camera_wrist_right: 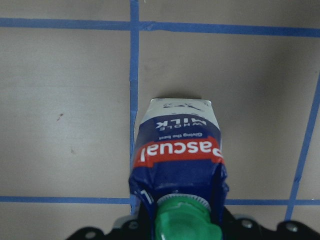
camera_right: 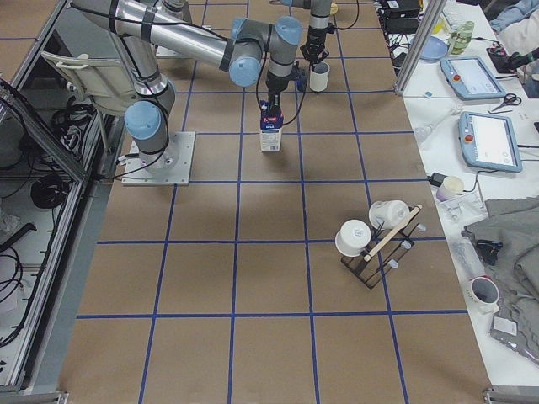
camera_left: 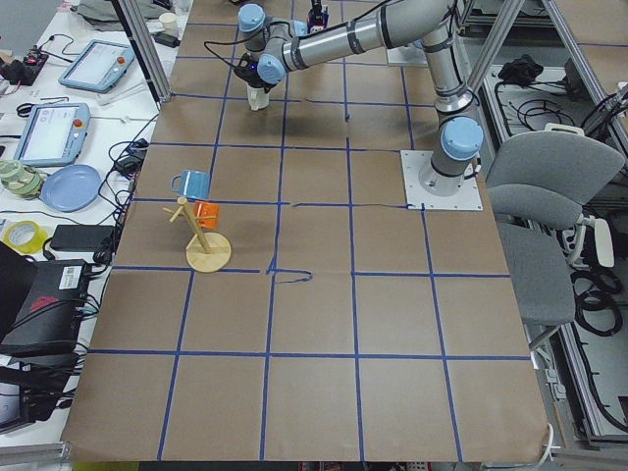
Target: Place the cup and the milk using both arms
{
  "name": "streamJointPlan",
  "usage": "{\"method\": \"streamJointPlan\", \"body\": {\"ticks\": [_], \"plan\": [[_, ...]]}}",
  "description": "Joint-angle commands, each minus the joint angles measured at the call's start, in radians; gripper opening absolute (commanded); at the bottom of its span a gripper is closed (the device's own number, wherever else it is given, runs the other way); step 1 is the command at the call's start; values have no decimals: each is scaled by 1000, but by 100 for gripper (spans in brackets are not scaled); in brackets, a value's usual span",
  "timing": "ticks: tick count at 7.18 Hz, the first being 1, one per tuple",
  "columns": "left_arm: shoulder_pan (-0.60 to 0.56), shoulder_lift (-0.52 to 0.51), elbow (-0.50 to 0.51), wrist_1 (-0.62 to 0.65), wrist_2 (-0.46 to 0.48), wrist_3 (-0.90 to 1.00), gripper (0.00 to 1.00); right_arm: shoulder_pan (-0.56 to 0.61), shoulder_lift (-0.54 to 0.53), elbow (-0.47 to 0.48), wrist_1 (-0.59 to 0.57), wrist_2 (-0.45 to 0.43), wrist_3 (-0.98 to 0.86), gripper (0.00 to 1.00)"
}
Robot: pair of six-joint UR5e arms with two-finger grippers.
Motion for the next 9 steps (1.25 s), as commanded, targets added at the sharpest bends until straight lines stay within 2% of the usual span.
{"method": "streamJointPlan", "body": {"ticks": [1, 2, 3, 4, 5, 6, 7, 8, 9], "plan": [[-23, -11, 8, 0, -31, -58, 32, 1, 1, -26, 0, -10, 0, 18], [-23, -7, 10, 0, -31, -72, 76, 2, 22, -75, -2, 0, 14, 18], [-20, 15, 13, -3, -31, -70, 89, 8, 84, -160, 7, 13, 44, 19], [-5, 33, 31, -15, -24, -33, 91, 20, 152, -251, 12, 52, 89, 19], [29, 58, 56, -54, -19, 114, 93, 49, 221, -329, 4, 95, 126, 19], [90, 91, 95, -137, -19, 346, 97, 110, 293, -421, -3, 96, 182, 19], [139, 131, 132, -255, 8, 512, 100, 164, 359, -509, -3, 96, 240, 19], [169, 163, 157, -336, 109, 695, 100, 204, 414, -561, -5, 97, 277, 19], [173, 193, 159, -346, 132, 861, 100, 239, 444, -587, -25, 97, 285, 19]]}}
